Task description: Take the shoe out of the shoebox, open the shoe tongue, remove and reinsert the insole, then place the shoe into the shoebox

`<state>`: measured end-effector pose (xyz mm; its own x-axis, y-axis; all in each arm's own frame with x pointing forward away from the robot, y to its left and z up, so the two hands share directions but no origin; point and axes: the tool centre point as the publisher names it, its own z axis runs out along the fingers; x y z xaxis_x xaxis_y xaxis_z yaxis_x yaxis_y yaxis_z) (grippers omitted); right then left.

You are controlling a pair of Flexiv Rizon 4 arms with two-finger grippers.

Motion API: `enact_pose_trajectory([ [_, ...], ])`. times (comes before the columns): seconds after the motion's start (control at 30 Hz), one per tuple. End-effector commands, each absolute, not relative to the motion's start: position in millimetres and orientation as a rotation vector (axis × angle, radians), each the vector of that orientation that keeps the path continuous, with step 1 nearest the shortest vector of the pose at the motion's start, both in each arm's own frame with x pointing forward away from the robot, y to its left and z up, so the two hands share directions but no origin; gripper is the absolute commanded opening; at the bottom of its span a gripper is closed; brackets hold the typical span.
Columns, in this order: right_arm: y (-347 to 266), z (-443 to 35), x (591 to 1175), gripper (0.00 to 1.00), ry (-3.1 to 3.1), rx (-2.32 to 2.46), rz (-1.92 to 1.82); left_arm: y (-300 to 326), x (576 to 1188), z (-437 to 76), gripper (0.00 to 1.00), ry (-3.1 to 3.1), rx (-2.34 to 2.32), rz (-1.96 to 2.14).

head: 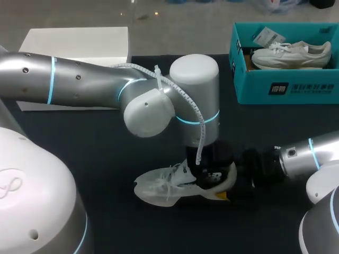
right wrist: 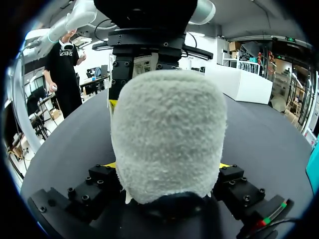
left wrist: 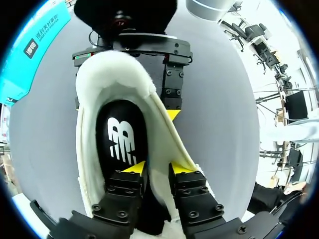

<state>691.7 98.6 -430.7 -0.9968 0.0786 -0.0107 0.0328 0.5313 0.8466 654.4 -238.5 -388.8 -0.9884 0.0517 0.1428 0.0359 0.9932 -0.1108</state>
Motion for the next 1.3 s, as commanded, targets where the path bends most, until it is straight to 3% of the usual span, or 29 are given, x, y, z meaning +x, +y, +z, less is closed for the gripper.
enact_pose_trajectory([
  [0.03,101,-434,692,0.00,2.709,0.103,1.489,-234,651,-377,0.16,-3.033,-0.051,0.179],
  [0.43,101,-434,692,0.00,2.709,0.103,1.489,-232,658,-393,0.20,-3.134,-0.028,0.090],
  [0.63,101,-434,692,0.00,2.709,0.103,1.489,-234,657,-404,0.17,-3.122,-0.022,0.077],
  [0.87,101,-434,692,0.00,2.709,0.103,1.489,-231,659,-414,0.31,-3.122,-0.004,0.047],
  [1.07,101,-434,692,0.00,2.709,0.103,1.489,-230,665,-430,0.33,-3.146,0.009,0.007],
  [1.13,101,-434,692,0.00,2.709,0.103,1.489,-231,667,-435,0.29,-3.175,0.019,-0.005],
  [1.2,101,-434,692,0.00,2.709,0.103,1.489,-231,670,-440,0.19,-3.211,0.047,-0.018],
  [1.27,101,-434,692,0.00,2.709,0.103,1.489,-230,673,-444,0.03,-3.241,0.095,-0.013],
  [1.3,101,-434,692,0.00,2.709,0.103,1.489,-229,674,-445,0.00,-3.256,0.116,-0.015],
])
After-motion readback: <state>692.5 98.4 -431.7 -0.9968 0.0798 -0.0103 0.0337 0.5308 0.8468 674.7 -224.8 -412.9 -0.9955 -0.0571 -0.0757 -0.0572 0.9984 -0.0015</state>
